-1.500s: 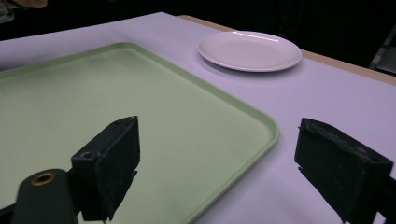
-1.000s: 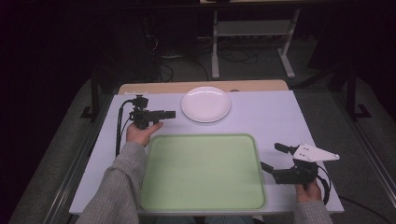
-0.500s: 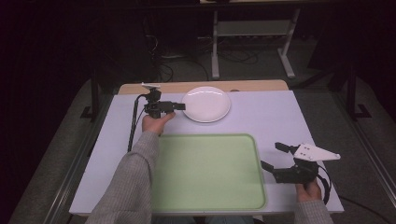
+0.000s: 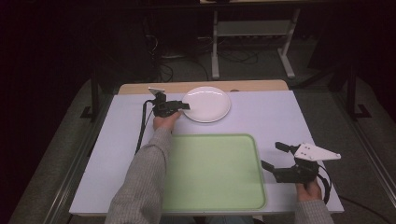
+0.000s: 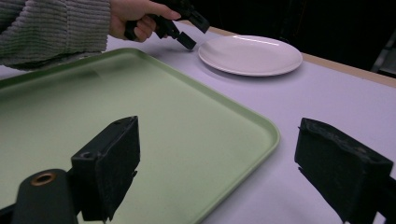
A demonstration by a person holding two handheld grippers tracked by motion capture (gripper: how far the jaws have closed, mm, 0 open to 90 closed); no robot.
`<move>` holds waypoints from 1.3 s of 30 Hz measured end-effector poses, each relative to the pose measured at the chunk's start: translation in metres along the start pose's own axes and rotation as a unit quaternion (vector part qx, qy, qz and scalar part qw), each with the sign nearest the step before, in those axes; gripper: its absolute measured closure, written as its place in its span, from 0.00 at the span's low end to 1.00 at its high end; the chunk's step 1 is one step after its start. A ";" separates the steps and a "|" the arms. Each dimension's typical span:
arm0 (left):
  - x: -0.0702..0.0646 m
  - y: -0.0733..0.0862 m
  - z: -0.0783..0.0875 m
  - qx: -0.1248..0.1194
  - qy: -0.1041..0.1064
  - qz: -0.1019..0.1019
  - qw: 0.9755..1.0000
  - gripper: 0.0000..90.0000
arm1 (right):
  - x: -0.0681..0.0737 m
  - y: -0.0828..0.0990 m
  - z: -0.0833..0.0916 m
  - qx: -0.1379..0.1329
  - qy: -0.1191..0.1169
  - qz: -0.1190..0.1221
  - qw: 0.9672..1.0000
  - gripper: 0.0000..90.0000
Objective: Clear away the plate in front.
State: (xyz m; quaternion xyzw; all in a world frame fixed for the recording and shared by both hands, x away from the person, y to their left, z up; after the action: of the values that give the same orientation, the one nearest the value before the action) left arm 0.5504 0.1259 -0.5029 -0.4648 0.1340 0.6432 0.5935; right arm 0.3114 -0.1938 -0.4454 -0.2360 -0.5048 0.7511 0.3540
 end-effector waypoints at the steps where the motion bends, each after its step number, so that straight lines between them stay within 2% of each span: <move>1: 0.000 -0.001 -0.002 0.000 -0.004 -0.001 1.000 0.30 | 0.000 0.000 0.000 -0.001 0.000 0.000 1.000 0.15; 3: -0.001 -0.002 -0.006 -0.002 0.000 0.007 1.000 0.31 | 0.000 -0.001 0.000 -0.003 -0.001 -0.002 1.000 0.15; 6: 0.000 -0.003 -0.010 -0.002 -0.013 0.014 1.000 0.32 | -0.001 -0.001 0.000 -0.004 -0.002 -0.003 1.000 0.15; 7: 0.000 -0.003 -0.010 -0.002 -0.013 0.014 1.000 0.32 | -0.001 -0.001 0.000 -0.005 -0.002 -0.004 1.000 0.15; 9: -0.001 -0.004 -0.013 -0.011 -0.010 0.034 0.999 0.32 | -0.001 -0.002 0.001 -0.006 -0.003 -0.004 1.000 0.15; 12: -0.002 -0.005 -0.019 -0.014 -0.004 0.049 0.999 0.33 | -0.002 -0.002 0.001 -0.008 -0.003 -0.006 1.000 0.15; 15: -0.003 -0.005 -0.021 -0.020 -0.004 0.055 0.998 0.34 | -0.002 -0.002 0.001 -0.007 -0.004 -0.007 1.000 0.15; 20: -0.005 -0.005 -0.025 -0.041 0.010 0.089 0.995 0.34 | -0.001 -0.002 0.000 -0.006 -0.007 -0.006 1.000 0.15; 24: -0.007 -0.005 -0.027 -0.053 -0.001 0.097 0.994 0.35 | 0.000 -0.003 0.001 -0.008 -0.008 -0.005 1.000 0.15; 25: -0.007 -0.005 -0.027 -0.054 -0.004 0.096 0.994 0.35 | 0.000 -0.003 0.001 -0.008 -0.008 -0.005 1.000 0.15; 26: -0.006 -0.004 -0.027 -0.054 -0.017 0.088 0.994 0.38 | 0.000 -0.003 0.001 -0.010 -0.008 -0.005 1.000 0.15; 29: -0.005 -0.003 -0.027 -0.053 -0.027 0.079 0.995 0.43 | 0.000 -0.003 0.001 -0.010 -0.008 -0.005 1.000 0.15; 30: -0.003 -0.002 -0.026 -0.049 -0.038 0.070 0.996 0.52 | 0.000 -0.003 0.001 -0.010 -0.009 -0.003 1.000 0.15; 31: -0.003 -0.002 -0.026 -0.049 -0.038 0.070 0.996 0.53 | 0.000 -0.003 0.001 -0.010 -0.009 -0.003 1.000 0.15; 33: -0.002 -0.001 -0.026 -0.044 -0.045 0.054 0.997 0.56 | 0.000 -0.003 0.001 -0.010 -0.009 -0.003 1.000 0.15; 36: 0.000 0.001 -0.025 -0.049 -0.065 0.041 0.996 0.67 | 0.000 -0.004 0.002 -0.013 -0.006 -0.003 1.000 0.15; 38: 0.002 0.001 -0.024 -0.048 -0.070 0.037 0.996 0.70 | 0.000 -0.005 0.002 -0.014 -0.006 -0.004 1.000 0.15; 39: 0.003 0.002 -0.024 -0.050 -0.070 0.036 0.996 0.75 | 0.000 -0.005 0.002 -0.015 -0.005 -0.004 1.000 0.15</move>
State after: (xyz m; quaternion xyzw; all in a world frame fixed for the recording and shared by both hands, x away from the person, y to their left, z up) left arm 0.5600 0.1103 -0.5187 -0.4426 0.0763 0.7014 0.5535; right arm 0.3115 -0.1943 -0.4399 -0.2357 -0.5191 0.7429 0.3508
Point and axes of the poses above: each handheld gripper's, and its own axes: z roughly backward along the jaws, y roughly out of its underside, x roughly to its left, the point moved 9 cm from there along -z, roughly forward along the jaws, and after that the axes turned 7 degrees about y, right-handed, at the moved point
